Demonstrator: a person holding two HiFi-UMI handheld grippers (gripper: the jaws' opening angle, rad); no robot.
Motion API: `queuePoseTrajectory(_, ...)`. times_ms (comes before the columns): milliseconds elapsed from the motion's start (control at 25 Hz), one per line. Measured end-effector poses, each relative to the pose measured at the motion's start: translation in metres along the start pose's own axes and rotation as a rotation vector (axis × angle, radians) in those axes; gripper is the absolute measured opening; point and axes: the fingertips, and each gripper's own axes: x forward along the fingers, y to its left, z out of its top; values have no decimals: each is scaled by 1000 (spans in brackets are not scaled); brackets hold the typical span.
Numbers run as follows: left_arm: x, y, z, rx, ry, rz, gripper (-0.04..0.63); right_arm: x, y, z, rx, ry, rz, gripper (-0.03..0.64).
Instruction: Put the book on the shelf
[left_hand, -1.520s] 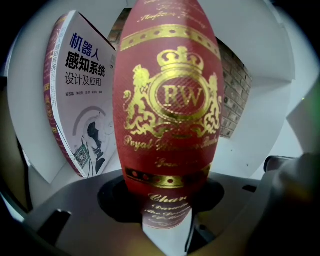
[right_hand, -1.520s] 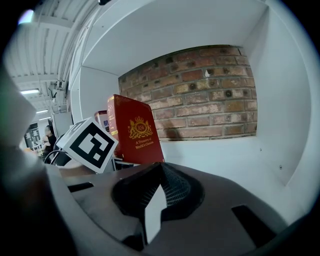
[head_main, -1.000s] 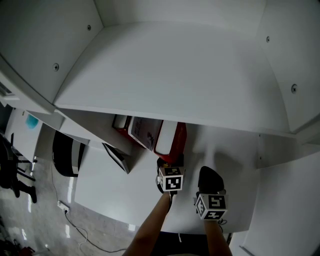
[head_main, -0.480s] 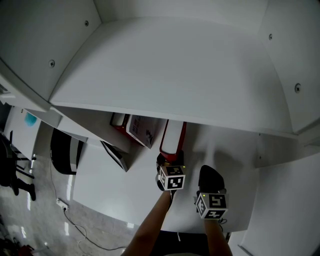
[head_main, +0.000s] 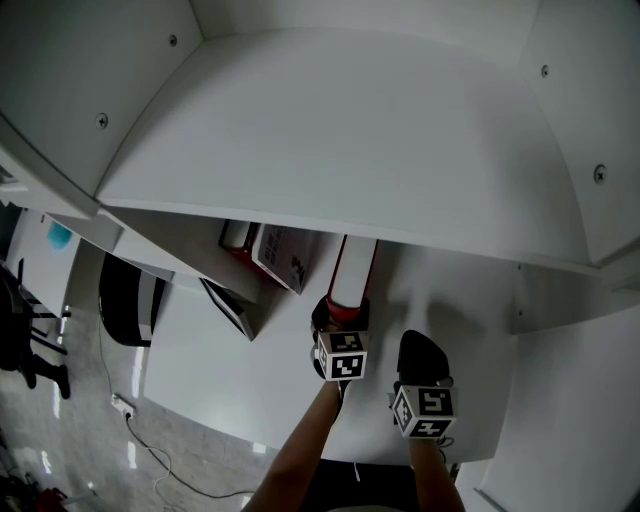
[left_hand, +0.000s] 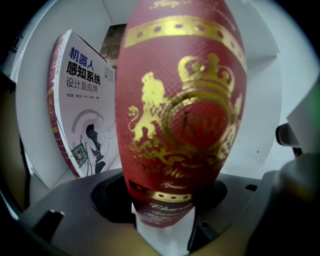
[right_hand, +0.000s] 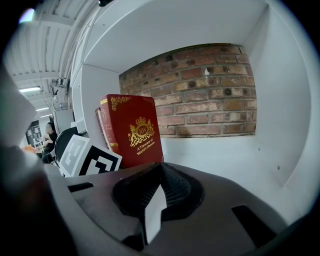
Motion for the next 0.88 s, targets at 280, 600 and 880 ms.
queuePoseTrajectory(280,-20,-2,19,-4,-82,-34,339,-2,13,-9,-2,17,30,17)
queuePoseTrajectory(600,-61,12,-2,-72,-94,-15,344,-7,19,-4,-9,-2,44,17)
queuePoseTrajectory(880,-89,10,-8,-107,-99,-71,323,-15,23,-2,-6,-15,40,17)
